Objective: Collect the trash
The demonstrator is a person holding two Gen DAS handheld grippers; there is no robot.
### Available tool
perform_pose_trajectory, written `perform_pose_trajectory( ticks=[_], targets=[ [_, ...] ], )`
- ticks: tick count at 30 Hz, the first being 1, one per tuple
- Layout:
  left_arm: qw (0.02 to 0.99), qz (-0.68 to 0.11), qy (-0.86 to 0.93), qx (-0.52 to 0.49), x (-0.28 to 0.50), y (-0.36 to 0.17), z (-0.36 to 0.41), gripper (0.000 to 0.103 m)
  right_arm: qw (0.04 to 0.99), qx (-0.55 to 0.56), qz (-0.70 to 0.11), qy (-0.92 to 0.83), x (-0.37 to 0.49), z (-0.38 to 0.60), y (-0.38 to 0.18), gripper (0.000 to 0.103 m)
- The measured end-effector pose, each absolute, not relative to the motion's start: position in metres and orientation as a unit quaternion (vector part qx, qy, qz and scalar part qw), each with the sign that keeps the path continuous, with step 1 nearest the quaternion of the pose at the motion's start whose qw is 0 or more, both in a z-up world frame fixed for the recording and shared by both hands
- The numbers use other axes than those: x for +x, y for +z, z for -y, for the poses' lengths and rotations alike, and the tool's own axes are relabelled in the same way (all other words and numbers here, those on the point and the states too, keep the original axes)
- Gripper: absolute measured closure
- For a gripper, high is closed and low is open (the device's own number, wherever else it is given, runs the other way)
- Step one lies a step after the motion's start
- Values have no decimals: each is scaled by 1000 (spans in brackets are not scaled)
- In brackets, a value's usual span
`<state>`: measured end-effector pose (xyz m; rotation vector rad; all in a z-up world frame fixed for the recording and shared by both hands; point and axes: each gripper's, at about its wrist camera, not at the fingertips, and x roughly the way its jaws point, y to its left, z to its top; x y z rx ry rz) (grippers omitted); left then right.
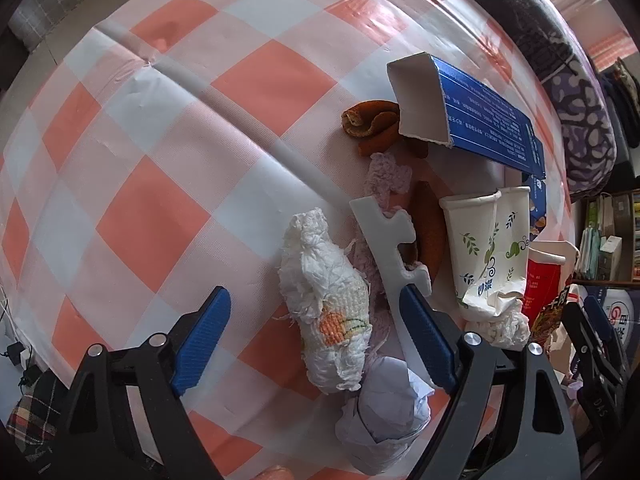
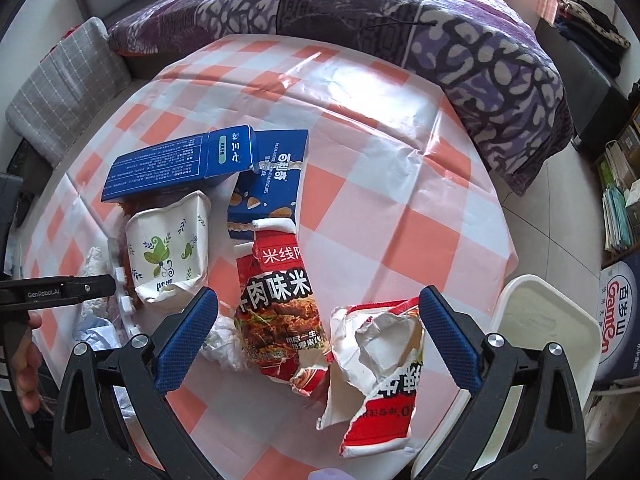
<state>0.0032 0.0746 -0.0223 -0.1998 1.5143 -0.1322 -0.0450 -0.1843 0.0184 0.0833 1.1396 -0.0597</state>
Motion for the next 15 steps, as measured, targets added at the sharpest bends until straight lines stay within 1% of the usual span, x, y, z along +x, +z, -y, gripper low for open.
perform_pose_trajectory(
  ticks=[2, 3, 4, 5, 6, 7, 8, 9, 12, 15],
  targets=[
    [718, -685, -66, -99, 3, -20, -77, 34, 840, 30, -541, -25, -41, 179, 16, 7],
    [718, -686, -67, -102, 3, -21, -78, 37, 839, 27, -542, -22, -39, 177, 15, 7],
    [717, -686, -65, -102, 2, -21, -80, 47, 838, 26, -545, -19, -37, 176, 13, 10],
    [718, -686, -61, -102, 3, -20, -83, 53, 835, 29, -549, -14, -35, 174, 10, 17],
    [721, -683, -61, -105, 3, -23, -86, 56, 832, 36, -554, -9, -33, 174, 7, 23],
    [722, -680, -64, -108, 4, -22, -89, 64, 827, 44, -561, -3, -32, 173, 3, 42],
    [722, -679, -66, -112, 4, -20, -92, 64, 820, 56, -570, 2, -31, 174, -1, 64],
    [723, -678, -68, -115, 3, -17, -96, 64, 820, 65, -568, 2, -31, 174, -2, 63],
    [730, -671, -62, -119, 8, -21, -102, 64, 830, 60, -555, -6, -32, 170, 4, 70],
    [745, -653, -54, -122, 13, -14, -100, 64, 843, 63, -534, -17, -35, 170, 13, 72]
  ],
)
